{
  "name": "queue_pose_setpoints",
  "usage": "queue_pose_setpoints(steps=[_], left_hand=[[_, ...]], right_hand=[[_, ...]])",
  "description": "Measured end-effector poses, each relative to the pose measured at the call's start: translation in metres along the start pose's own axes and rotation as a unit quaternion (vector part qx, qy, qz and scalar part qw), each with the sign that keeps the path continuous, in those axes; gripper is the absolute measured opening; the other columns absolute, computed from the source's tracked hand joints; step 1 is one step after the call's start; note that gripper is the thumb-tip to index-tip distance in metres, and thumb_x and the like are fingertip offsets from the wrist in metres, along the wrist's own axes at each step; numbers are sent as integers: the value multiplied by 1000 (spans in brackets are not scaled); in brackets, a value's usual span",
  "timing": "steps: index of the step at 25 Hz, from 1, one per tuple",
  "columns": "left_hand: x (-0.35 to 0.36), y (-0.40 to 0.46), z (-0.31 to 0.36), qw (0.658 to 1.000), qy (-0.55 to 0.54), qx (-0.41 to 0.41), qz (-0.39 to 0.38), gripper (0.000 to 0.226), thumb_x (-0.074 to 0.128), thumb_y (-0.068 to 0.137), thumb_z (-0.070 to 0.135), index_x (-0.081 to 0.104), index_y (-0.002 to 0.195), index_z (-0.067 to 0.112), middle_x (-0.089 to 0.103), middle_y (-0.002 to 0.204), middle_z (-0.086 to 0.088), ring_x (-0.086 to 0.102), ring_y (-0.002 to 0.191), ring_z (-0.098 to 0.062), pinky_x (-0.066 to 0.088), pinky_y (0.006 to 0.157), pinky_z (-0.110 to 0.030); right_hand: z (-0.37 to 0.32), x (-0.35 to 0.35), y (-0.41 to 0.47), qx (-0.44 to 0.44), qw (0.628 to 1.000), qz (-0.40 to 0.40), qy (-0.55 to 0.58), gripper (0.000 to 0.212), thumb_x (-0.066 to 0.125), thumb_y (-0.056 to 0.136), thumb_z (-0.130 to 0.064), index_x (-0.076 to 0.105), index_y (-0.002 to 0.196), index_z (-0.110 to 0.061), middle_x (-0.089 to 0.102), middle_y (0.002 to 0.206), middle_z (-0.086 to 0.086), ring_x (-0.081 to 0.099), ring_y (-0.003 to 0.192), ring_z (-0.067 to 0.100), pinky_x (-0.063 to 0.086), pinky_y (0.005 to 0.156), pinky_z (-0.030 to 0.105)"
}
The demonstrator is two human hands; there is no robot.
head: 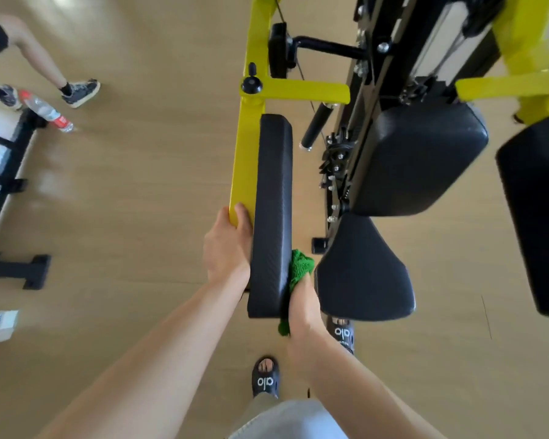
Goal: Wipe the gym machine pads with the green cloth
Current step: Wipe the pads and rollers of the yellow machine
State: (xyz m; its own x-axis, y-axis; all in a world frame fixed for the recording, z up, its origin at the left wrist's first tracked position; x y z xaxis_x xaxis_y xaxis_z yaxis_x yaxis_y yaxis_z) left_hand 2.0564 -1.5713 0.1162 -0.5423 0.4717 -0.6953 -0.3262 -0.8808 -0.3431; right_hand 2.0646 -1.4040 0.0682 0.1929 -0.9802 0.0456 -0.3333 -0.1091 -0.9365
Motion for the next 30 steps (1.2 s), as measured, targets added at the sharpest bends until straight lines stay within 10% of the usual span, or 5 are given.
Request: queue_pose_setpoints(steps=[7, 15, 19, 25, 30], left_hand=[[0, -1, 0, 999, 2, 32, -27, 51, 27, 103, 50, 57, 115, 11, 67, 117, -24, 61, 105, -41, 38, 80, -40], [0, 1, 1, 999, 8, 25, -25, 51, 26, 104, 49, 57, 120, 12, 66, 121, -22, 62, 106, -40, 42, 84, -42], [-1, -1, 3, 999, 17, 22, -25, 51, 24, 104, 51, 56, 123, 15, 66, 121, -20, 62, 103, -39, 40, 82, -40], [-1, -1, 3, 1000, -2, 8, -28, 51, 26, 102, 53, 56, 114, 14, 67, 114, -23, 62, 102, -42, 51, 93, -48], [8, -3, -13, 929, -314, -66, -184, 48, 37, 105, 39, 55, 138, 9, 59, 140, -25, 57, 130, -43, 50, 102, -42]], right_hand=[[16, 38, -79, -175, 948, 170, 206, 40, 34, 106, -31, 46, 140, -13, 45, 144, 14, 44, 131, 33, 36, 111, 48], [15, 31, -50, -4, 912, 164, 376, 28, 51, 86, -19, 74, 102, -22, 72, 106, 7, 67, 88, 28, 51, 79, 36], [16, 19, -24, 78, 925, 38, 370, 49, 30, 89, -17, 67, 121, -21, 66, 118, 10, 60, 114, 32, 29, 106, 60], [14, 15, -42, -215, 955, 94, 181, 32, 43, 83, -40, 69, 100, -31, 68, 107, 1, 64, 87, 19, 52, 69, 33], [-28, 43, -82, -628, 668, 162, -365, 40, 41, 99, -34, 65, 130, -30, 38, 157, -7, 25, 150, 15, 23, 122, 42]])
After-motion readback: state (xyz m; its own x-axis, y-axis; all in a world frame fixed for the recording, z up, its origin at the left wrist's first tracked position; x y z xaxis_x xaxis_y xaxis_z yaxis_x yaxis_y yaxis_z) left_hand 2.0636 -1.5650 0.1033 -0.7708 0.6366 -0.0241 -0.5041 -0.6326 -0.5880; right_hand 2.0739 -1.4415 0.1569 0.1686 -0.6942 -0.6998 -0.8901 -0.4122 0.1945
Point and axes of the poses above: each hand's wrist, its own y-axis towards the middle knuckle, its own x-axis out of the palm, z = x × y, the point moved 5 cm from there along y, towards the middle knuckle
